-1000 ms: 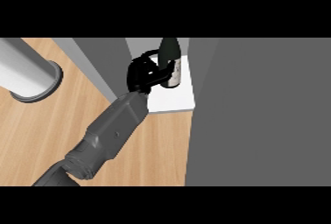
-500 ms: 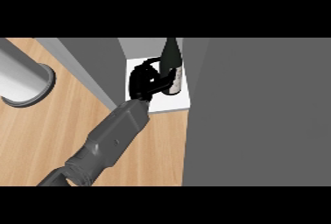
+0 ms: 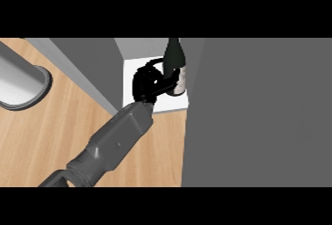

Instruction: Pick up the wine, place it into the cabinet and close the cabinet

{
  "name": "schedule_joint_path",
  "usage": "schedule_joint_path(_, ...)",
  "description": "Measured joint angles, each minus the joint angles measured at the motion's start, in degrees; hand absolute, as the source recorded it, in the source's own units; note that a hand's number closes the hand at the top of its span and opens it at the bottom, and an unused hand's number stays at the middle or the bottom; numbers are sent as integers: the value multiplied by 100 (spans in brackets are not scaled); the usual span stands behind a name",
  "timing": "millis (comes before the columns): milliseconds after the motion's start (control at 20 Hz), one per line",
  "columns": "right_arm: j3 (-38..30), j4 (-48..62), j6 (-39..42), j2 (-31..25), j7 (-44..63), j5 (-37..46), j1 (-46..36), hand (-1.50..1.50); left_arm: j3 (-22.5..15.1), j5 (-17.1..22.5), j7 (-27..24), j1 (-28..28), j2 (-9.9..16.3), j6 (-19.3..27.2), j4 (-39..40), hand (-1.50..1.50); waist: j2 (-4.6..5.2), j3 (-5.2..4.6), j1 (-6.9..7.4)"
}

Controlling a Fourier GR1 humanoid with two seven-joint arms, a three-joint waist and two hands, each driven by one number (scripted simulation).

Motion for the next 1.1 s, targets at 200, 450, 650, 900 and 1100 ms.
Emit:
schedule_joint_path(200,-33,-45,33,-28,-24,-37,36,-150,-27,306,-163,-40,0,122,-32,-150,-2,2,-7)
schedule_joint_path(450,23,-62,-2,-17,47,-2,33,-150,-137,592,-354,-74,-1,188,-4,-150,2,0,-5)
schedule_joint_path(650,25,18,22,-19,-3,19,23,-150,-276,748,-397,-155,1,356,72,-150,10,3,-12)
schedule_joint_path(900,26,-23,31,-25,-14,7,25,-150,-546,676,-386,-385,-1,569,328,-150,12,5,-5)
schedule_joint_path(1100,-29,46,71,-46,-70,-31,46,-150,-861,570,-378,-493,-1,742,289,-150,-1,7,35)
